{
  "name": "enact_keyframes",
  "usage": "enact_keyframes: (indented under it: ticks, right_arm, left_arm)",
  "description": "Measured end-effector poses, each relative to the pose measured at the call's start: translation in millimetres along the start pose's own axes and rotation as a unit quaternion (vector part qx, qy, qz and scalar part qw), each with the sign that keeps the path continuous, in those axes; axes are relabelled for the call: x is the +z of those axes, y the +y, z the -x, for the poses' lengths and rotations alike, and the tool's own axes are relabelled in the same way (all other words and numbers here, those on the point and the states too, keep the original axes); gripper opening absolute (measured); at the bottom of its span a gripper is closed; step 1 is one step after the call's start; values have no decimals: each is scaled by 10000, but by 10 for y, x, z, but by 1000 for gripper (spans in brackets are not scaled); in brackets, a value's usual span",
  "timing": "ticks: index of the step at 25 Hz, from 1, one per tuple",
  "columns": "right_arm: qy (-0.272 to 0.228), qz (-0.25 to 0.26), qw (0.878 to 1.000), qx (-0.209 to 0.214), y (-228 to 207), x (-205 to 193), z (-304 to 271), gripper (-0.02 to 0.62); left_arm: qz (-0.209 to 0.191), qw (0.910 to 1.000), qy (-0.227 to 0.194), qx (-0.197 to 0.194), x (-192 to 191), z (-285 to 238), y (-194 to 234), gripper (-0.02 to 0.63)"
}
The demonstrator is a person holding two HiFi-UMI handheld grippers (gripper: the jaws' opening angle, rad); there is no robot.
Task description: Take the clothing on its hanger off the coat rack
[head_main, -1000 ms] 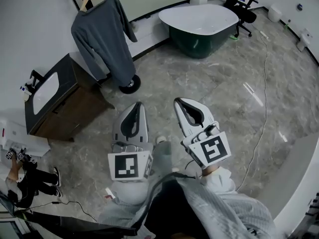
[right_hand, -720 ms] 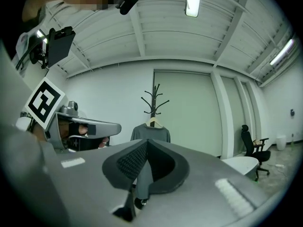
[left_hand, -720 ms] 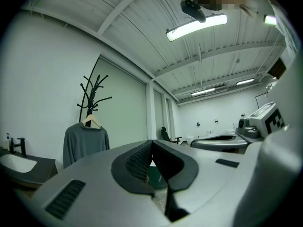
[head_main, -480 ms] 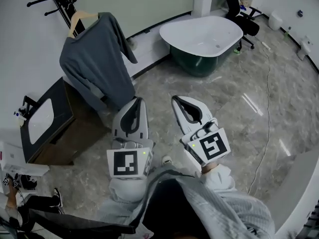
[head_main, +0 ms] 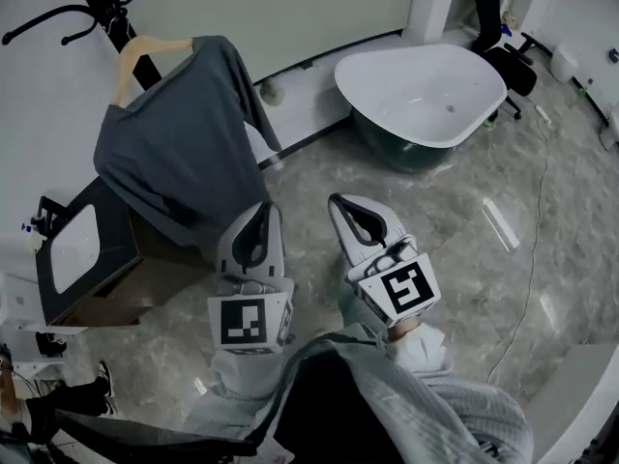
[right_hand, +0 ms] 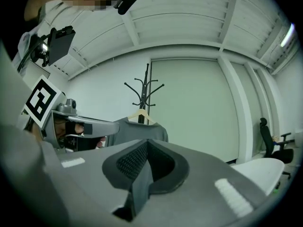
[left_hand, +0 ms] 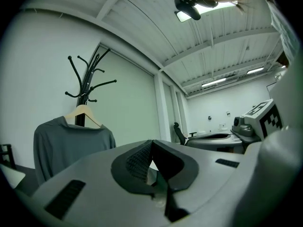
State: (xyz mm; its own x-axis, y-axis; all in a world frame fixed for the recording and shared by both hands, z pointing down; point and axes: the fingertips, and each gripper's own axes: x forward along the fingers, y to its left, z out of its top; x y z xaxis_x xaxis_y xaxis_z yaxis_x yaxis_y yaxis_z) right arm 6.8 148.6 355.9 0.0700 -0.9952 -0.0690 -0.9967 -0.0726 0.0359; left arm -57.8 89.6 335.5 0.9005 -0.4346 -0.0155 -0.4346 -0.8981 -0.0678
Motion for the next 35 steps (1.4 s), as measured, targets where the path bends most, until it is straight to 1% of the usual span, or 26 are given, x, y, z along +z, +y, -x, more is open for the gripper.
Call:
enact_keyframes:
  ticks: [3,6,9,12,14,17,20,23,26,29,32,34,35]
  right_arm:
    - [-47,29,9988,476,-318,-30,-603,3]
    - [-133,48,9942,1066,-625,51,-1207,3]
    - [-216,66,9859,1658,-875,157,-1714,3]
    - [-207,84,9746,2229,-1046,174,-2156,3]
    - [-200,-22,9644,2635,-1046,136,-2432,3]
    - [-52,-312,9484,3154,-906,-30,-2759,3]
    - [29,-425,9326,3583,-679,-164,-3017,3]
    - [-16,-452,9211,3867,-483,-186,-3278,3]
    - [-48,-373,9163,3987,-342,-110,-3541,2]
    - [-326,-210,9123,4078,-257,186,-3749,3]
    - [-614,-22,9062,4184,-251,486,-3997,3]
    - [-723,84,8988,4324,-273,641,-4132,3]
    - [-748,88,8931,4435,-292,714,-4198,2]
  left_arm:
    - [2,9990,26,445,-32,-508,326,5]
    - [-27,9950,-17,1002,71,-987,655,5]
    - [4,9895,-94,1442,232,-1376,908,5]
    - [263,9840,-169,1753,289,-1613,1129,5]
    - [408,9776,-60,2065,223,-1625,1290,5]
    - [506,9631,197,2638,50,-1545,1563,5]
    - [644,9535,211,2936,-67,-1499,1855,5]
    - [601,9507,77,3040,-58,-1493,2143,5]
    - [484,9518,-80,3028,98,-1483,2426,5]
    - [413,9592,-208,2789,349,-1446,2674,5]
    - [558,9703,-314,2335,548,-1463,2925,5]
    - [580,9769,-279,2036,656,-1453,3049,5]
    - [554,9795,-228,1926,699,-1441,3108,5]
